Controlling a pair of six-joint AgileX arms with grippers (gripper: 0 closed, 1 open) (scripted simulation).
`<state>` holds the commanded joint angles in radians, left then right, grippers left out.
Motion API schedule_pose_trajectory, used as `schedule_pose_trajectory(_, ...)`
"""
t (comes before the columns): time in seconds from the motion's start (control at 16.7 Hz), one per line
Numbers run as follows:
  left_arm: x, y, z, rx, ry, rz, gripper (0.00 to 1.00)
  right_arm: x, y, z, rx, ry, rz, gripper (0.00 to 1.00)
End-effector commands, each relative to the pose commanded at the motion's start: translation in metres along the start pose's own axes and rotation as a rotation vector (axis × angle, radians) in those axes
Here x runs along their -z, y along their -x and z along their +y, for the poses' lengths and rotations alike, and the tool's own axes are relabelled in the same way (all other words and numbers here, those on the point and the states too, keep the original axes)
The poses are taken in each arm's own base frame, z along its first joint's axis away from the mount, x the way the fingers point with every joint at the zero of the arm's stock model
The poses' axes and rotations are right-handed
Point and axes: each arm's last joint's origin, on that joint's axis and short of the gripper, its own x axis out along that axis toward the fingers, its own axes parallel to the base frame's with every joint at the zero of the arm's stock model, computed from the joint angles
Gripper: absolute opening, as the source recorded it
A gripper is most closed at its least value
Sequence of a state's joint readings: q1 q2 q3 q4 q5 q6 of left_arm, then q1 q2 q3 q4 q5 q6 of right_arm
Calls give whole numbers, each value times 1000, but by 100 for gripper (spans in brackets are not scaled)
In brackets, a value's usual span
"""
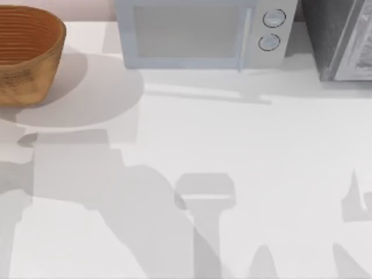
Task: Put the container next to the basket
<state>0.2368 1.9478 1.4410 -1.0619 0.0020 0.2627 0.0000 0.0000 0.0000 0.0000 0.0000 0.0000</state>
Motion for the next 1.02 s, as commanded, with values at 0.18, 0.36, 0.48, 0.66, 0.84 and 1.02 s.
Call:
schedule_pose_trajectory(0.18,0,1,-1,0,-7,1,0,0,0,0,0,0,0,100)
schedule_pose_trajectory(0.36,7,1,18,6,6,-1,0,0,0,0,0,0,0,100)
schedule_pose_trajectory(0.48,14,1,38,7,32,-12,0,0,0,0,0,0,0,100)
schedule_pose_trajectory(0.66,15,-3,47,1,50,-14,0,0,0,0,0,0,0,100)
schedule_pose_trajectory(0.84,7,-8,25,-1,28,0,0,0,0,0,0,0,0,100)
schedule_pose_trajectory(1.02,0,-8,1,0,1,1,0,0,0,0,0,0,0,100)
